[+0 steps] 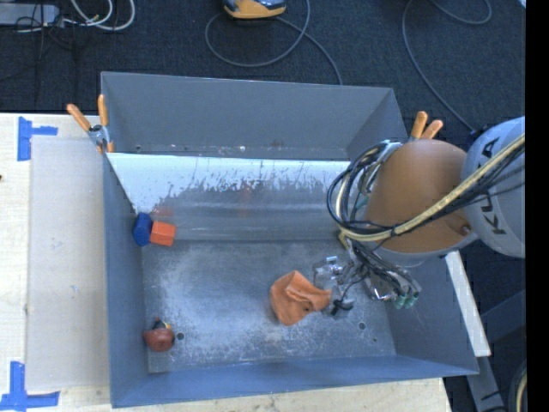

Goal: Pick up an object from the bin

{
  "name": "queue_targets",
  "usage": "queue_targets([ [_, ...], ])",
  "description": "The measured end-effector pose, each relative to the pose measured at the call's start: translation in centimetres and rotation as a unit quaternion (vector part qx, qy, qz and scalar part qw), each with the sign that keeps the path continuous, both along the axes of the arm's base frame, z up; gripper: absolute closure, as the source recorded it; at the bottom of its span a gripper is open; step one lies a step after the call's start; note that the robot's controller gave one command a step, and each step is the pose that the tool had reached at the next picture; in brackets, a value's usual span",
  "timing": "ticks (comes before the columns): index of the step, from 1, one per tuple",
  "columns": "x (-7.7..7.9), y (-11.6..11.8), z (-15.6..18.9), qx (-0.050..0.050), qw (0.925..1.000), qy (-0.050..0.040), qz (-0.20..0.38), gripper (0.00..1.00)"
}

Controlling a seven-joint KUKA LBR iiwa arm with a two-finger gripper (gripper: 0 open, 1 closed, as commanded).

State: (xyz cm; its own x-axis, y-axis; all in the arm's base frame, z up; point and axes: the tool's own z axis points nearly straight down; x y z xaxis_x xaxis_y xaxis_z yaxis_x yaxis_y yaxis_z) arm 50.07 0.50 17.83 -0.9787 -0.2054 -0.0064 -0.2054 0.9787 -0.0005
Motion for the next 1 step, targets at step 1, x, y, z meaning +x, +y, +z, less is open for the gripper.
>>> queue_targets([
  [1, -1.58, 0.41, 0.72, 0.0, 0.9998, 0.0176, -0.008, 1.0],
])
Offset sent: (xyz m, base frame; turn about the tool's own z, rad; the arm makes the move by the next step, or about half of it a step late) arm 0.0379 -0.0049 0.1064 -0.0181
